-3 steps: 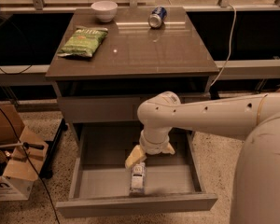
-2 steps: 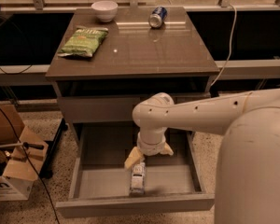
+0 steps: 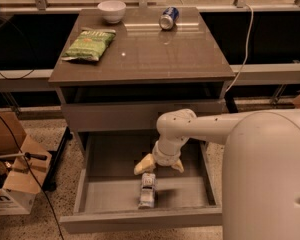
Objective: Pick blue plastic bottle from middle drawer and place on counter
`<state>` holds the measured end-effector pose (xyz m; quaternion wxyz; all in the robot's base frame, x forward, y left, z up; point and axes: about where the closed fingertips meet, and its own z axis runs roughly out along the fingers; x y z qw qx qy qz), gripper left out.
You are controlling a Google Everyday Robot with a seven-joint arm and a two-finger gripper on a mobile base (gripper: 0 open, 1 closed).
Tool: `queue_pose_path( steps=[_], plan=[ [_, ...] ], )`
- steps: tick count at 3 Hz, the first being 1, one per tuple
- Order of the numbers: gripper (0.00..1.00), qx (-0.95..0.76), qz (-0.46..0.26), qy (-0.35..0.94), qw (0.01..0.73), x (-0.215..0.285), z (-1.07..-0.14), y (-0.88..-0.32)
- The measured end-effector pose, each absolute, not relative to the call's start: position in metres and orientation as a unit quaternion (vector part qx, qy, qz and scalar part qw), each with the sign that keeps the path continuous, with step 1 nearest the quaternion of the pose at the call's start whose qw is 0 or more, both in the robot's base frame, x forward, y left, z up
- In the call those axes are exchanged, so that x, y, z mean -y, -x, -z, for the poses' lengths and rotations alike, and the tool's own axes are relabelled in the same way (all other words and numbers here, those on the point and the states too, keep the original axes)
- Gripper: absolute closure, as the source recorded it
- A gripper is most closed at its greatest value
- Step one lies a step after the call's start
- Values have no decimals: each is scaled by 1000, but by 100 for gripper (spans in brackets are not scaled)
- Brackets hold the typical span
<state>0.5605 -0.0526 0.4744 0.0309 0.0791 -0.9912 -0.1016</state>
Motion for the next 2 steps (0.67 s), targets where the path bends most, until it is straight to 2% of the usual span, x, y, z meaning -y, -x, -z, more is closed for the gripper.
queue_pose_path(
  steps=[2],
  plan=[
    [0, 984, 165, 4, 64, 39, -416, -567]
  ],
)
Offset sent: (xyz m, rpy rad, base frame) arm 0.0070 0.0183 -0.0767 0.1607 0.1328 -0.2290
